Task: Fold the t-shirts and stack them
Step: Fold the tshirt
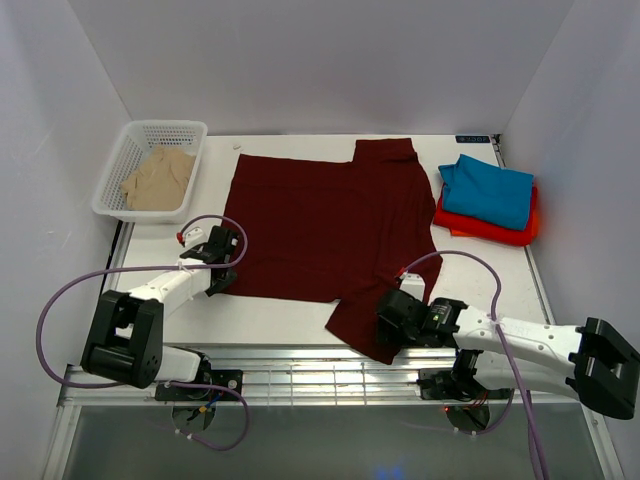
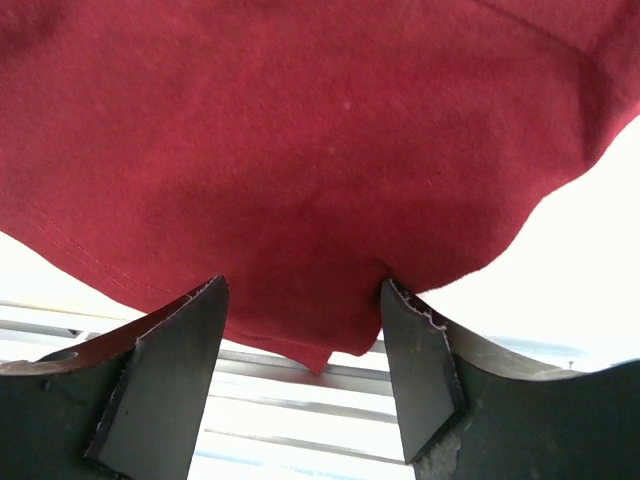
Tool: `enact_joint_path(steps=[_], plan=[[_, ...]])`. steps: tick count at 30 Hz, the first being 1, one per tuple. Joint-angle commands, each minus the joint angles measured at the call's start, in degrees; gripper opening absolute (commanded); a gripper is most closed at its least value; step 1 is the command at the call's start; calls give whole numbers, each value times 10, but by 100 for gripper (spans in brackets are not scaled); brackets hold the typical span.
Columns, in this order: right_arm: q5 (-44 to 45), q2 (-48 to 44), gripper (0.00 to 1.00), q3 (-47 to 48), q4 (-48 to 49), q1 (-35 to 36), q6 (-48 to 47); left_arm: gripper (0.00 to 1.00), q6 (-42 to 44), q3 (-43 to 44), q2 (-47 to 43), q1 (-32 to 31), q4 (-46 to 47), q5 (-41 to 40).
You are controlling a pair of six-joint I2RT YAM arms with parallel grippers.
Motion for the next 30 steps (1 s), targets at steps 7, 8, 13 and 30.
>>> enact_joint_path(steps=[7, 8, 13, 30], plan=[[-25, 40, 62, -45, -3, 17, 38, 35, 10, 8, 27, 0, 14, 27], [-28, 48, 60, -46, 2, 19, 41, 33, 12, 8, 28, 0, 15, 28], [-29, 95, 33, -40, 15, 36, 46, 21, 17, 9, 35, 0, 20, 36], [132, 53, 8, 151, -179, 59, 51, 0, 38, 45, -63, -7, -9, 81]])
